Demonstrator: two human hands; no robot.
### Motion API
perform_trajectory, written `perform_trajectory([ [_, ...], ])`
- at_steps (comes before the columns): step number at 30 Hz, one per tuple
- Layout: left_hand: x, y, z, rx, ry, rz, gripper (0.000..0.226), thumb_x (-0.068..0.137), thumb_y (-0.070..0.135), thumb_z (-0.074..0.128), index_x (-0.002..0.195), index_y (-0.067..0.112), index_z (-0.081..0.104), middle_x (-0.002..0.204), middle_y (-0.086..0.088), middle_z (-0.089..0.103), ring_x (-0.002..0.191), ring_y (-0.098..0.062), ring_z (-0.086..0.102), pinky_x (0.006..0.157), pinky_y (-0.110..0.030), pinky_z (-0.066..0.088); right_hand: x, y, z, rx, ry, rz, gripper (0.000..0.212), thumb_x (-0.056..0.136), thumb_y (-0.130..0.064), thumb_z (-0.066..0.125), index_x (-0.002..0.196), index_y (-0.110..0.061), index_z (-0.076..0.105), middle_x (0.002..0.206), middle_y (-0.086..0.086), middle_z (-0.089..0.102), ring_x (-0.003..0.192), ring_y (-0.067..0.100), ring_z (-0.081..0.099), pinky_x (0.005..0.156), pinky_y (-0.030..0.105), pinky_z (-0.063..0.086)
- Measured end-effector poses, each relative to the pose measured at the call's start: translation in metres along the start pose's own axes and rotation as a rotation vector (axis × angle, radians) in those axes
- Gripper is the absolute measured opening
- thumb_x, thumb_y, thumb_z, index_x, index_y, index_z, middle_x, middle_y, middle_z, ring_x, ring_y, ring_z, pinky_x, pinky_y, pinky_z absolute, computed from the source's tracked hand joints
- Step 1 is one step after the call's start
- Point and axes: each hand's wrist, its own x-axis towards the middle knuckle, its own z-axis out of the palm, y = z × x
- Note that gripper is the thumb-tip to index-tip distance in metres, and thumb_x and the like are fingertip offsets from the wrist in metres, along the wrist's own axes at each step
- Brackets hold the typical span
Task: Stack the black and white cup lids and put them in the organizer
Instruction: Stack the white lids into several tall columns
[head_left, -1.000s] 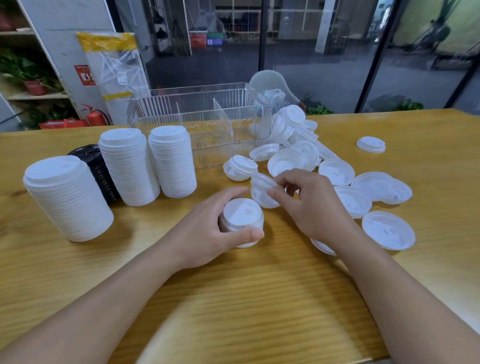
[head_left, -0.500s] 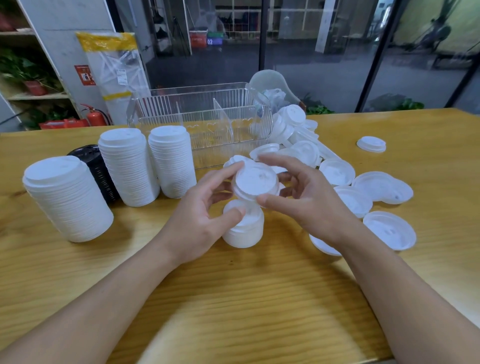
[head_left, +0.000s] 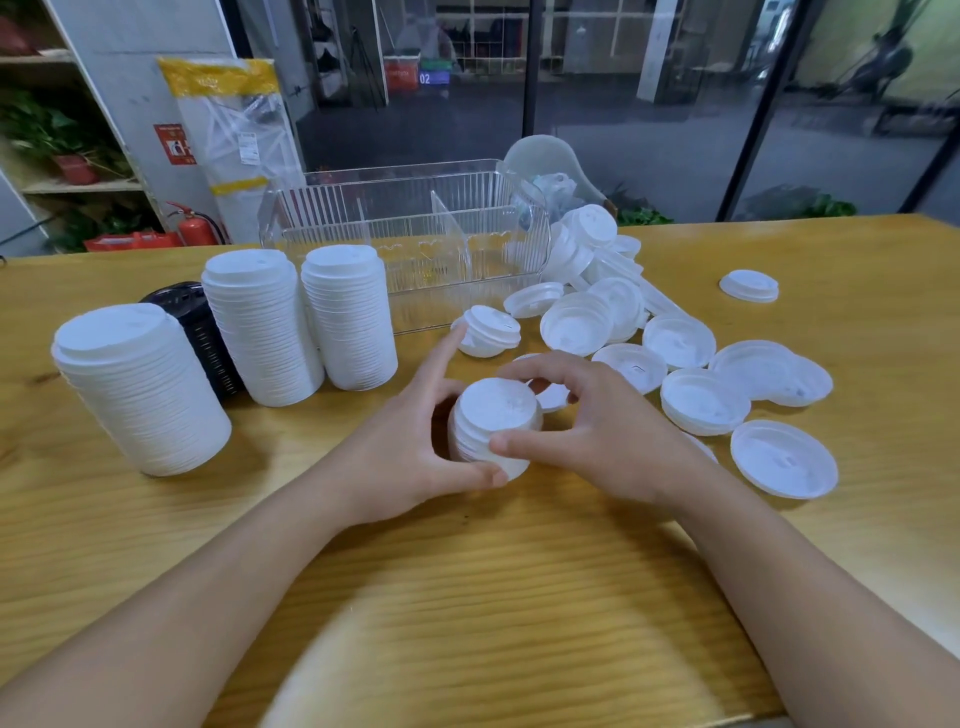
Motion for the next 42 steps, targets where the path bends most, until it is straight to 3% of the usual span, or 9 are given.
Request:
perform_trajectory([
  [7,0.001,-0.001,0.003,0.014,0.014,0.004,0.142,0.073,0.049,0.101,0.168,0.062,-0.005,0.14,0.03,0.067,0.138,0.004,0.056,0.124,-0.037,0.04,0.0,-0.001,0.004,-0.057,0.008,-0.023,0.064,0.08,-0.058,0.091,0.136,-0.039,0.066,0.133,-0.029,0.062,0.126,-0.007,0.055,0.098,0.01,0.039],
  [19,0.003,-0.005,-0.001,0.063,-0.014,-0.022,0.14,0.072,0.05,0.101,0.169,0.061,0.0,0.143,0.035,0.061,0.142,0.008,0.05,0.124,-0.034,0.038,0.0,0.001,0.002,-0.088,-0.042,-0.029,0.064,0.087,-0.064,0.081,0.145,-0.043,0.064,0.144,-0.028,0.056,0.135,-0.006,0.051,0.112,0.023,0.042],
  [21,0.001,-0.004,-0.003,0.094,-0.025,-0.022,0.134,0.072,0.052,0.1,0.167,0.064,0.006,0.142,0.04,0.055,0.139,0.017,0.046,0.12,-0.023,0.036,0.001,0.003,-0.006,-0.048,0.023,-0.013,0.059,0.089,-0.062,0.079,0.144,-0.045,0.063,0.138,-0.025,0.059,0.129,-0.004,0.055,0.107,0.021,0.042],
  [24,-0.001,0.0,-0.003,0.115,-0.008,0.015,0.12,0.071,0.069,0.095,0.162,0.068,0.016,0.152,0.037,0.048,0.143,0.014,0.043,0.118,-0.023,0.036,0.006,0.017,-0.012,-0.139,0.172,0.023,0.037,0.097,-0.046,0.077,0.133,-0.038,0.071,0.126,-0.02,0.065,0.119,0.002,0.058,0.106,0.03,0.044],
  [27,-0.002,0.005,0.004,0.105,0.036,0.036,0.107,0.073,0.081,0.081,0.162,0.062,0.024,0.152,0.035,0.047,0.139,0.015,0.045,0.109,-0.018,0.039,0.012,0.028,-0.007,-0.402,0.154,0.058,0.027,0.097,-0.033,0.076,0.124,-0.033,0.074,0.129,-0.016,0.063,0.126,0.012,0.053,0.112,0.039,0.033],
  [33,0.0,0.004,0.016,0.135,-0.026,-0.019,0.071,0.093,0.078,0.064,0.151,0.052,0.033,0.137,0.035,0.047,0.111,0.009,0.059,0.089,-0.02,0.044,0.015,0.028,-0.003,-0.553,0.119,0.075,0.009,0.101,-0.028,0.073,0.108,-0.032,0.075,0.124,-0.014,0.063,0.123,0.014,0.048,0.097,0.033,0.025],
  [37,-0.002,0.007,0.015,0.082,-0.028,-0.023,0.064,0.096,0.074,0.063,0.148,0.05,0.034,0.132,0.033,0.051,0.105,0.01,0.062,0.086,-0.02,0.046,0.014,0.029,-0.002,-0.424,0.167,0.062,0.004,0.105,-0.033,0.068,0.102,-0.036,0.069,0.116,-0.016,0.064,0.117,0.013,0.05,0.098,0.033,0.03],
  [40,-0.003,0.007,0.015,0.096,-0.017,-0.023,0.065,0.096,0.071,0.067,0.148,0.052,0.034,0.131,0.032,0.052,0.101,0.011,0.061,0.085,-0.02,0.044,0.012,0.021,-0.006,-0.097,0.264,0.079,0.004,0.108,-0.036,0.065,0.105,-0.036,0.068,0.11,-0.019,0.07,0.107,0.002,0.06,0.09,0.022,0.044],
  [42,-0.004,0.007,0.014,0.104,-0.003,-0.008,0.075,0.091,0.076,0.07,0.152,0.055,0.032,0.139,0.033,0.05,0.113,0.018,0.056,0.093,-0.018,0.042,0.013,0.017,-0.009,0.07,0.336,0.059,0.006,0.108,-0.03,0.065,0.105,-0.029,0.069,0.101,-0.014,0.073,0.1,0.005,0.068,0.086,0.024,0.051],
])
